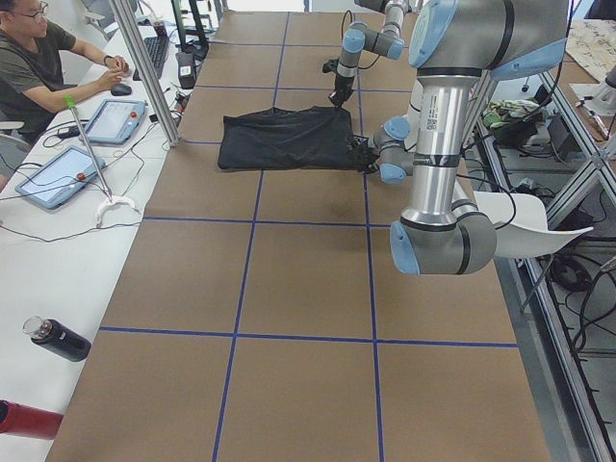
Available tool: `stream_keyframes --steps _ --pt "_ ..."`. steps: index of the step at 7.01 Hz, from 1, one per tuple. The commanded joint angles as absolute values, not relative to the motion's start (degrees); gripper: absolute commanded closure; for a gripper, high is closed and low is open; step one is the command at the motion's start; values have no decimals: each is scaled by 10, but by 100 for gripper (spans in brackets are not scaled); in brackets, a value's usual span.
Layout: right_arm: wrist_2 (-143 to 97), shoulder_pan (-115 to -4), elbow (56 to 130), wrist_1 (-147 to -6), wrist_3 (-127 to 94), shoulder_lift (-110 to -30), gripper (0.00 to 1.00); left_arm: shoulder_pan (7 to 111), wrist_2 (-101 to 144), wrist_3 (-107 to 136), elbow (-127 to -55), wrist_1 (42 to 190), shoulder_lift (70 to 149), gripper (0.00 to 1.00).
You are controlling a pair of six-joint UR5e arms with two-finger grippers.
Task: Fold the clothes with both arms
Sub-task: 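Move the left gripper to the shirt's near edge while the right gripper holds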
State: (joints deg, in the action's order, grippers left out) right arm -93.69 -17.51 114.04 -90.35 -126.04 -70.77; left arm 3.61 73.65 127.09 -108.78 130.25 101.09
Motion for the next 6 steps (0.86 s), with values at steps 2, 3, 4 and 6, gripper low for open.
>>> stream_keyframes --steps 2,3,4,6 --pt "-937 -176 1143 -904 -1260 -708 100 32 737 1271 -1086 1303 1016 37" --pt "-937 -176 1143 -904 -1260 -708 100 31 737 1272 -1086 1303 1017 38" --pt "-937 -175 1143 -904 -1260 -708 100 31 737 1272 -1085 1303 1020 40" --pt "-937 -175 1143 -904 -1260 -708 100 31 737 1272 -1078 1303 1020 43"
